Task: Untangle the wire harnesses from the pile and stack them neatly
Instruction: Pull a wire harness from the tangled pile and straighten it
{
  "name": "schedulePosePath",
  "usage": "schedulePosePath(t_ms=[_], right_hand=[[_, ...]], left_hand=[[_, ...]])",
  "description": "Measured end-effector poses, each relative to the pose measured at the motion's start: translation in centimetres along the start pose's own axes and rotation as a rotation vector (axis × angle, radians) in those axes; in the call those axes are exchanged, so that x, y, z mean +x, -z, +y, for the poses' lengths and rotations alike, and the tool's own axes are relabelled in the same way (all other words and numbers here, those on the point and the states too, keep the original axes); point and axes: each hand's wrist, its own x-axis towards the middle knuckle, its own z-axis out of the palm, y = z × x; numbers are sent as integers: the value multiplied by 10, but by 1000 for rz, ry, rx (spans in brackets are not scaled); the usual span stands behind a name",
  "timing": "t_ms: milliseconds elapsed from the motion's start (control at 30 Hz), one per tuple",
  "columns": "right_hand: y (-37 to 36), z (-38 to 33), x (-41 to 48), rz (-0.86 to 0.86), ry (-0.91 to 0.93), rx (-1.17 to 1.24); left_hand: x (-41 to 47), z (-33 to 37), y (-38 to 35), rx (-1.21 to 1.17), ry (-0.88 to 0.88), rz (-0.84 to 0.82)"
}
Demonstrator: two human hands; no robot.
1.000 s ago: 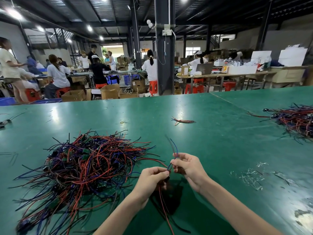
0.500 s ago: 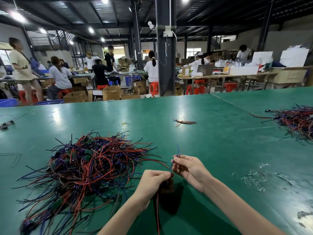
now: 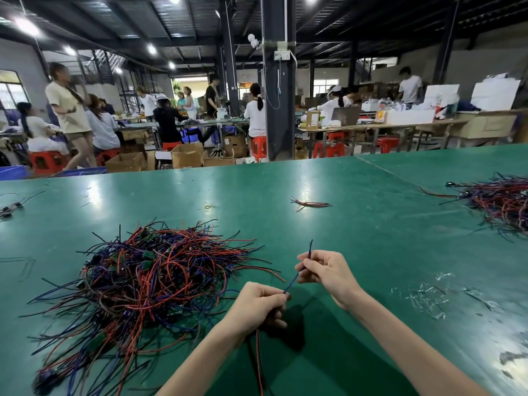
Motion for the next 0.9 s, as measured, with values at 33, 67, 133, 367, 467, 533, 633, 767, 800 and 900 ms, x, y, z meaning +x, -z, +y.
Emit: schedulePosePath(t_ms=[33,67,133,367,467,533,633,767,800,900], right_hand=[[0,-1,1,-5,-1,3],[0,-2,2,-6,-8,30],[-1,-3,3,6,-39,155],[3,-6,3,93,-280,527],[7,-1,4,138,-223,471],[9,2,5,175,-132,363],[8,3,5,206,-12,169],[10,3,5,206,16,151],[11,2,4,181,-2,192],[13,0,3,86,-98,356]], left_hand=[[1,0,2,-2,-9,31],[2,0,4,-8,-19,58],[3,-1,6,-17,-40,88],[3,-6,2,-1,-61,62],[1,-7,3,-11,-56,64],[1,-6,3,-39,-60,62],[0,-5,2,-46,-57,45],[0,-5,3,-55,-59,29],[0,-5,4,-57,-62,36],[0,-5,6,-47,-68,59]])
